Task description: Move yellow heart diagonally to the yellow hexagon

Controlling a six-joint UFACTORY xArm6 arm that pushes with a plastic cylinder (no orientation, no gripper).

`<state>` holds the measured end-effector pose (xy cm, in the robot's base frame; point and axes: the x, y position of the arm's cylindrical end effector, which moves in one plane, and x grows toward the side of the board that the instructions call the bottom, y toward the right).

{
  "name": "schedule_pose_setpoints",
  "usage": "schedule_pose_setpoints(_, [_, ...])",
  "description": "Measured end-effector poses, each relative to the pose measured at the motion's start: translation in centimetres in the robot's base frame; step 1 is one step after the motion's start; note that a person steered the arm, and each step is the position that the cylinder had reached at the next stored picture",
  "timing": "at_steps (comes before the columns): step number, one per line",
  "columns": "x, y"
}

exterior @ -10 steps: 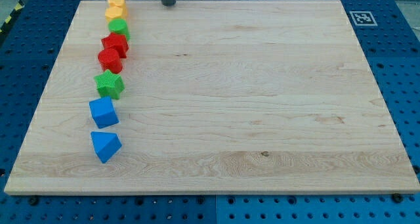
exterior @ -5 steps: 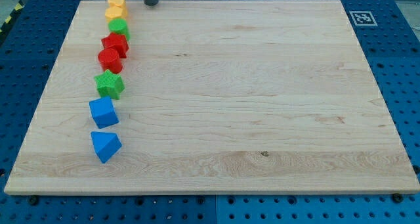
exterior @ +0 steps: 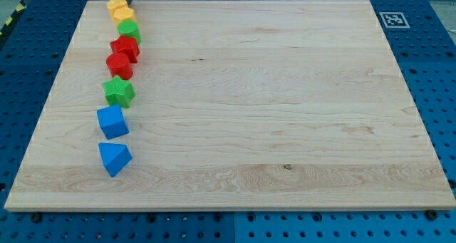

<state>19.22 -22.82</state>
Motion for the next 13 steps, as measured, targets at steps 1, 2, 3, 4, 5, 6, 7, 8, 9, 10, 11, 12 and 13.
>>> schedule_pose_setpoints(1, [0.0,-1.1])
schedule_pose_setpoints(2, [1.0,-1.3])
schedule_pose_setpoints(3, [3.2,-1.3])
schedule_pose_setpoints(4, [3.9,-1.4])
schedule_pose_setpoints(5, [3.9,-3.1])
schedule_pose_setpoints(6, [4.4,-4.5])
schedule_pose_setpoints(7, [4.8,-5.0])
schedule_pose_setpoints(8, [6.3,-4.9])
schedule_pose_setpoints(9, [6.6,-4.3])
schedule_pose_setpoints(10, [6.6,-2.9])
schedule_pose_setpoints(11, [6.6,1.2])
schedule_pose_setpoints(12, [6.6,5.2])
schedule_pose_setpoints(13, [6.8,8.0])
